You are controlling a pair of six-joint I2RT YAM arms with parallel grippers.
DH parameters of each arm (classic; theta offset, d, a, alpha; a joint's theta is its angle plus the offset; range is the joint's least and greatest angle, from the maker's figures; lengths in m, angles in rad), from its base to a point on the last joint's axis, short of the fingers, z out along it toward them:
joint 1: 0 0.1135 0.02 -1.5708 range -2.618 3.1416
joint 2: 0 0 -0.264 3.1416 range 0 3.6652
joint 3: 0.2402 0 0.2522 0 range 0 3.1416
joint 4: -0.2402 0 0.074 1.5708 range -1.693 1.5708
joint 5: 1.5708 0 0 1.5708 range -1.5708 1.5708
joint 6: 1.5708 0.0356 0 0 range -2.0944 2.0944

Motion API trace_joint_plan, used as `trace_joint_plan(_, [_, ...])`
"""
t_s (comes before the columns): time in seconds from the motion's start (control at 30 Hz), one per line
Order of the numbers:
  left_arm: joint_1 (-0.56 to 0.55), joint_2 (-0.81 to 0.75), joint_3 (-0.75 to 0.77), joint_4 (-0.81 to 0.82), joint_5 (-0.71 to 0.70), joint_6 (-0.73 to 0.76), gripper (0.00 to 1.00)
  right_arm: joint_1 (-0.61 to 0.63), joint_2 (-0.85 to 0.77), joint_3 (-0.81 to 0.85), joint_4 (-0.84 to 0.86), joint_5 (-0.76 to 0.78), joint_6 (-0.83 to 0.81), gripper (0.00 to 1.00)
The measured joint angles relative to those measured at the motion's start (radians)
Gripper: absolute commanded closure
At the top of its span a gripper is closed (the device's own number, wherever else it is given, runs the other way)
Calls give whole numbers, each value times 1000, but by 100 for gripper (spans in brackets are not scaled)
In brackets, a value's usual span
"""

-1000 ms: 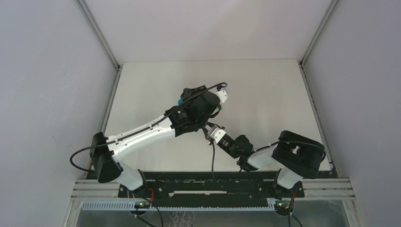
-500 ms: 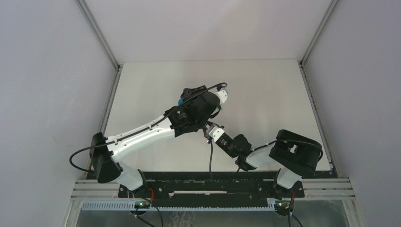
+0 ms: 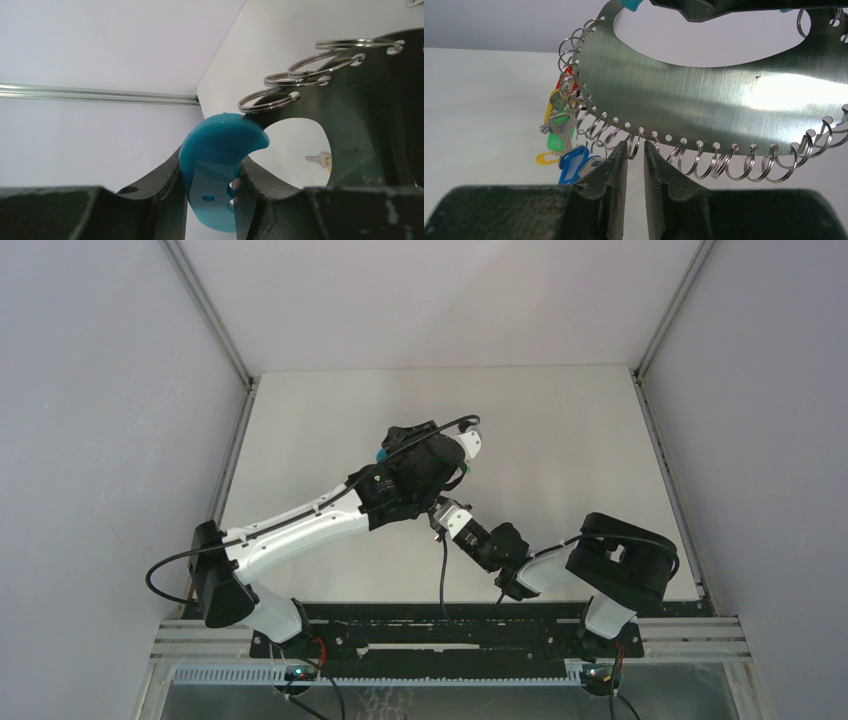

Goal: Put the keys on the keyring

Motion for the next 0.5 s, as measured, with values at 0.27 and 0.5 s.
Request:
trace_joint_plan(0.27, [-2,0,0,-10,0,-8,91,0,0,0,0,10,0,92])
trace_joint_plan(0.5, [-2,0,0,-31,2,-30,91,7,0,0,-1,21,-7,100])
